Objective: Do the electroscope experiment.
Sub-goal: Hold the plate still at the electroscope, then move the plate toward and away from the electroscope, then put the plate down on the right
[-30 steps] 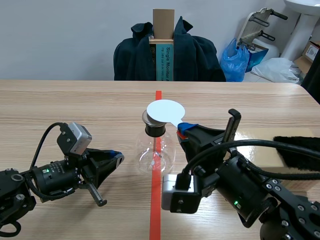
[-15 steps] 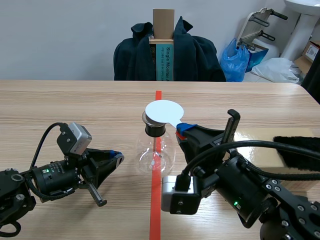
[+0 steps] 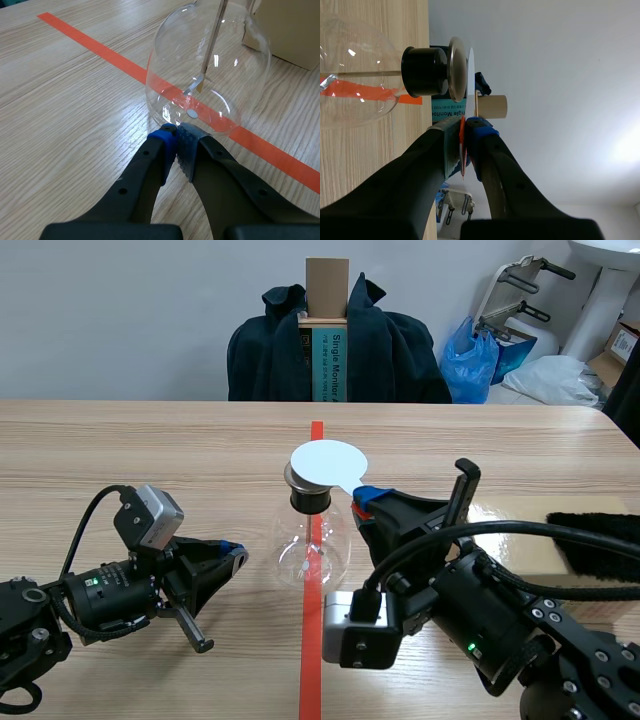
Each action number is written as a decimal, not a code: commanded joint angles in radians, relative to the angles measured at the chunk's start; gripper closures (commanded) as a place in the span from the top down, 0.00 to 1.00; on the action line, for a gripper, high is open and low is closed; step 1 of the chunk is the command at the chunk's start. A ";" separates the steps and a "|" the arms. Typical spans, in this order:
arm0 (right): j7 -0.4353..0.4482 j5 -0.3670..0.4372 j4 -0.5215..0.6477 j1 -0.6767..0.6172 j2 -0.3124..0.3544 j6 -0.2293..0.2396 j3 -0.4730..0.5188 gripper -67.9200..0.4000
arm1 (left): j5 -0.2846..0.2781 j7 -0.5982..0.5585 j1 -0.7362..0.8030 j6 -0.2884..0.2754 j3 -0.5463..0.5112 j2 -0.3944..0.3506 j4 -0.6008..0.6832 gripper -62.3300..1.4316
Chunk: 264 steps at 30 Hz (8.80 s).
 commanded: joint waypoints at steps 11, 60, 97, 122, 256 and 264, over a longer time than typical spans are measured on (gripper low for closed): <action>0.004 0.003 0.005 0.010 0.008 -0.014 0.013 0.02 | -0.007 -0.016 -0.008 -0.002 -0.009 -0.003 0.018 0.07; -0.040 0.003 0.005 0.015 0.008 -0.023 0.013 0.02 | -0.008 -0.018 -0.008 -0.002 -0.009 -0.003 0.018 0.07; -0.114 -0.020 0.005 0.024 0.008 -0.041 0.014 0.02 | -0.008 -0.018 -0.008 -0.002 -0.009 -0.003 0.018 0.07; -0.105 -0.023 0.005 0.024 0.008 -0.040 0.013 0.02 | -0.008 -0.018 -0.008 -0.002 -0.009 -0.003 0.018 0.07; -0.018 0.146 -0.029 -0.351 -0.039 -0.290 0.415 0.02 | -0.428 0.126 1.080 0.223 -0.444 -0.582 1.172 0.97; -0.027 0.151 -0.029 -0.351 -0.039 -0.290 0.404 0.39 | -0.428 0.130 1.080 0.223 -0.444 -0.582 1.172 0.97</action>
